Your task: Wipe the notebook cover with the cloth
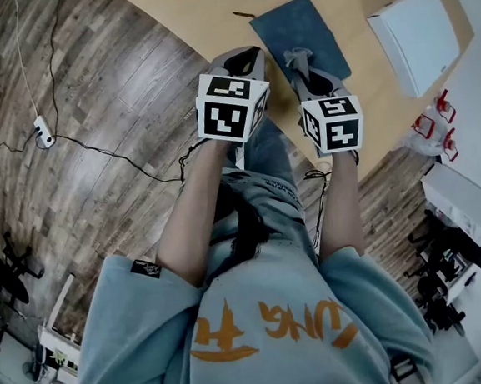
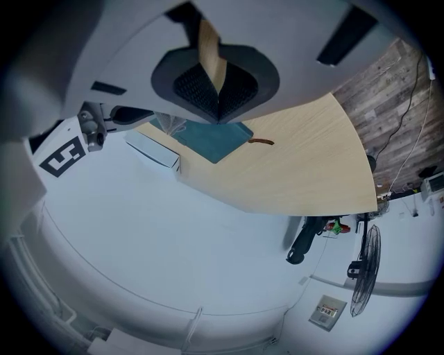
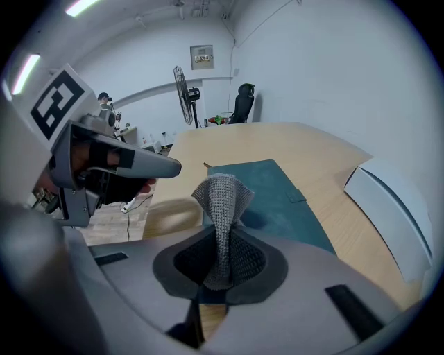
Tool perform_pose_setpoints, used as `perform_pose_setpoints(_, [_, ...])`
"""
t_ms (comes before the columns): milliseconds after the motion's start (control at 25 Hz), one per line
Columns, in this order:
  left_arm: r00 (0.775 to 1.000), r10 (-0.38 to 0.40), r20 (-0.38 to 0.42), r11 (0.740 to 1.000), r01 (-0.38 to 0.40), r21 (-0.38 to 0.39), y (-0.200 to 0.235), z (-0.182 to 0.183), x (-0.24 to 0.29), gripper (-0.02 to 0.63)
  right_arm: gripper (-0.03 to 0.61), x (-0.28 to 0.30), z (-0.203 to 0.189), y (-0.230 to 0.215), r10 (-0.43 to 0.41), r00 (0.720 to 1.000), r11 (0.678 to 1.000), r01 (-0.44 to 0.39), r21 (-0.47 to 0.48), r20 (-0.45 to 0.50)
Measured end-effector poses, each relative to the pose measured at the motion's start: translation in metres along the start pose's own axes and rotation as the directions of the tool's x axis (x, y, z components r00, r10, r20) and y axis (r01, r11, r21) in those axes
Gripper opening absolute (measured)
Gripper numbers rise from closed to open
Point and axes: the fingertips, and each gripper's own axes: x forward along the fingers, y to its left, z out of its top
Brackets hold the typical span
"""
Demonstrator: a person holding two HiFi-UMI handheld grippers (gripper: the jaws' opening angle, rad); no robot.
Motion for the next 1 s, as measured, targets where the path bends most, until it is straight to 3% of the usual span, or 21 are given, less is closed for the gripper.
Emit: perform_pose_setpoints(1000, [0.994,-0.104,-0.034,0.991,0.106,0.077,-0.046,-0.010,0.002,0.018,0.029,-0.036,-0.044,-0.003,-0.073,0.997,0.993,0.073,0.096,0.003])
